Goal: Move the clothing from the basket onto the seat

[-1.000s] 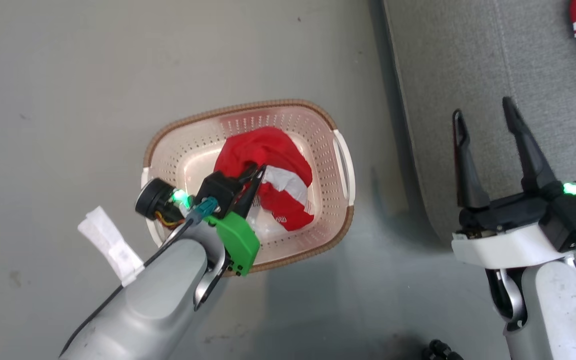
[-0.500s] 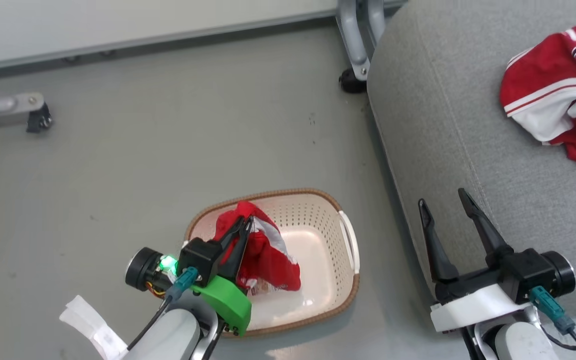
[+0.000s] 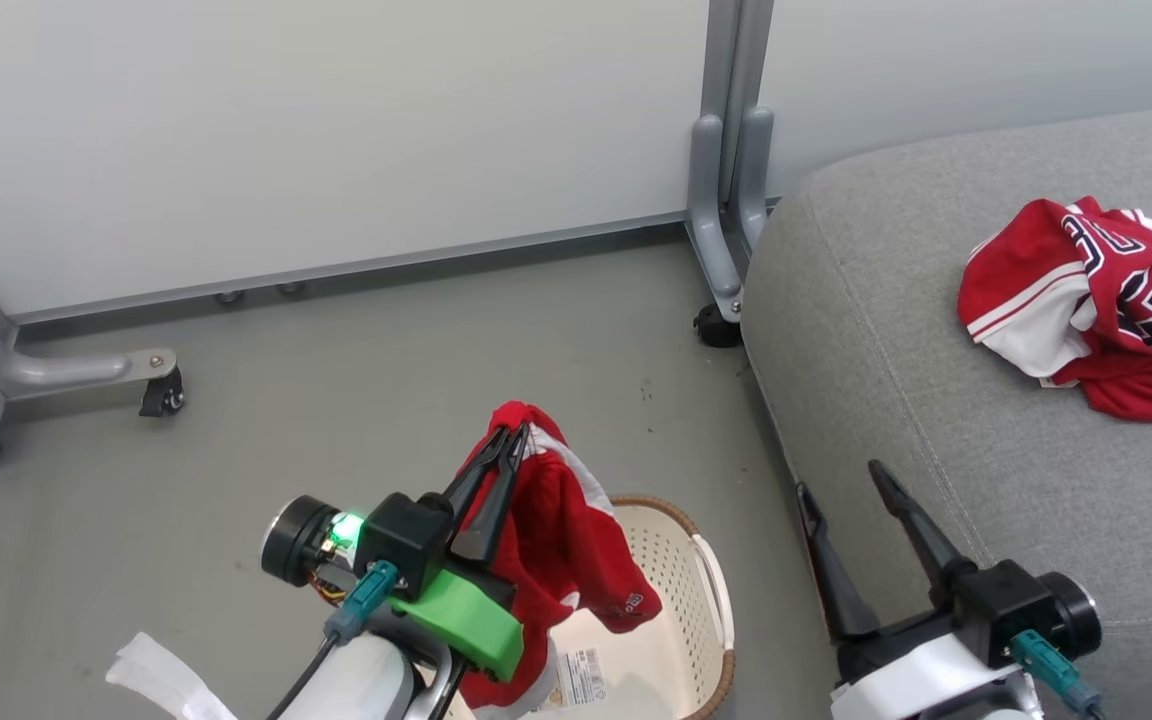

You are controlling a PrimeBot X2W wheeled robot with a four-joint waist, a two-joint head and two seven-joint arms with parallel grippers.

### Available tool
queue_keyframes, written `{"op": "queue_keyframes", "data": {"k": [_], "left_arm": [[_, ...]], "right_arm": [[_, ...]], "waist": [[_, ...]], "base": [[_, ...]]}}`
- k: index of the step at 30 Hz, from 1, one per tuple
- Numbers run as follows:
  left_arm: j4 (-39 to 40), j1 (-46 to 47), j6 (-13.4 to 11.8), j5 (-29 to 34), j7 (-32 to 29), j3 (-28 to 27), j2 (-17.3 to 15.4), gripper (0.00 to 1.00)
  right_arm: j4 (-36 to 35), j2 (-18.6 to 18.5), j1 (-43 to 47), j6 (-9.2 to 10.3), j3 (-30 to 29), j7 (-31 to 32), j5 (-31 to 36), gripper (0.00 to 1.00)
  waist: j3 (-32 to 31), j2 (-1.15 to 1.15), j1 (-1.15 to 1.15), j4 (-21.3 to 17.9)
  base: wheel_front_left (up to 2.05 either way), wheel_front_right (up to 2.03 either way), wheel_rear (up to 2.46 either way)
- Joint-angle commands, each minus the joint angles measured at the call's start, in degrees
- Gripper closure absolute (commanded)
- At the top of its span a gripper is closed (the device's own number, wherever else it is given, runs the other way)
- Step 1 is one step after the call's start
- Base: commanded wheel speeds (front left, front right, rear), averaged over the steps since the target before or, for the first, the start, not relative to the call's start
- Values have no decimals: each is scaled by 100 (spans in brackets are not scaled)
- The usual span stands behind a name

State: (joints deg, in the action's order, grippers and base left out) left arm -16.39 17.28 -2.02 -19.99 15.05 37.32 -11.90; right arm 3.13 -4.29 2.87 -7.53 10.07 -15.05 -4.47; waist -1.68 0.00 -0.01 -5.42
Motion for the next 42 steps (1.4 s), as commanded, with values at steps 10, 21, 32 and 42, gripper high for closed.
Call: {"op": "queue_keyframes", "data": {"k": [10,21,32,42], "left_arm": [[613,269,96,266,-5,309,316,100],[1003,462,226,136,-131,753,726,100],[1201,592,124,371,-362,952,566,100],[1137,607,17,413,-435,942,441,100]], "right_arm": [[536,-126,-310,8,1106,-20,-480,0],[1244,-222,-253,8,1345,-19,-564,0],[1392,-332,-350,8,1593,-20,-644,100],[1291,-417,-408,8,1694,-20,-738,100]], "waist": [[-261,0,1,70],[-247,0,1,87],[-97,0,1,0],[-15,0,1,-16]], "base": [[0,0,0],[0,0,0],[0,0,0],[0,0,0]]}}
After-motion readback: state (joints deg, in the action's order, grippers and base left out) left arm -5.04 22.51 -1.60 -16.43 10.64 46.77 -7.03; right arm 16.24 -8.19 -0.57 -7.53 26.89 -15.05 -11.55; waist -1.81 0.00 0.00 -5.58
